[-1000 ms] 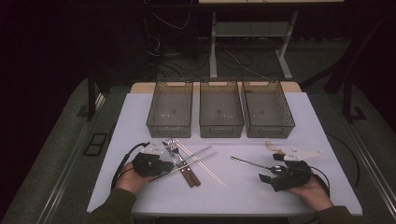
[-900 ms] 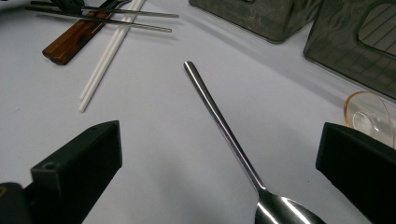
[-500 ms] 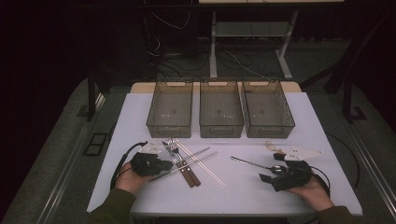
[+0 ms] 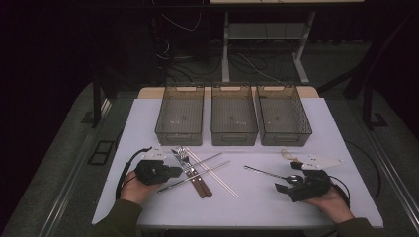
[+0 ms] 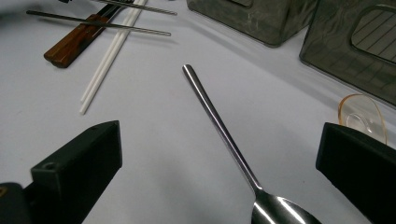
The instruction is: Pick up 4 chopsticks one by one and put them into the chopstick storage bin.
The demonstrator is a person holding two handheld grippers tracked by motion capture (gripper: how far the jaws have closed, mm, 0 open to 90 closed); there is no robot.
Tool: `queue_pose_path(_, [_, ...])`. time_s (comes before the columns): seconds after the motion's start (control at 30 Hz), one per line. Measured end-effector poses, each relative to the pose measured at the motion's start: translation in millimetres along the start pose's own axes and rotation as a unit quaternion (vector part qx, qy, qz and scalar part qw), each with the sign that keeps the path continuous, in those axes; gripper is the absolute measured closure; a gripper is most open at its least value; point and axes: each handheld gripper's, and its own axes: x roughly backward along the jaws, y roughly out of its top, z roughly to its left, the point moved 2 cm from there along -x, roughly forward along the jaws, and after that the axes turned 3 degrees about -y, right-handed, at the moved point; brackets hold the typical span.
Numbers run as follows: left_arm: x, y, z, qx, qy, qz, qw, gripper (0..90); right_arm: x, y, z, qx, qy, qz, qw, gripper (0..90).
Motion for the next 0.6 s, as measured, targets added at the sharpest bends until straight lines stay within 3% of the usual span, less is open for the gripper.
queue_pose_path(0.17, [3.0, 3.6, -1.3, -0.003, 0.0, -0.005, 1.0, 84.3, 0.1, 0.1, -0.3, 0.0, 0.0, -0.001, 1.0, 0.6])
queue_pose_path(0.6, [14.7, 21.0, -8.6, 0.004, -0.012, -0.054, 0.9984, 84.4, 1.6, 0.5, -0.2, 0.001, -0.001, -0.005, 1.0, 0.6])
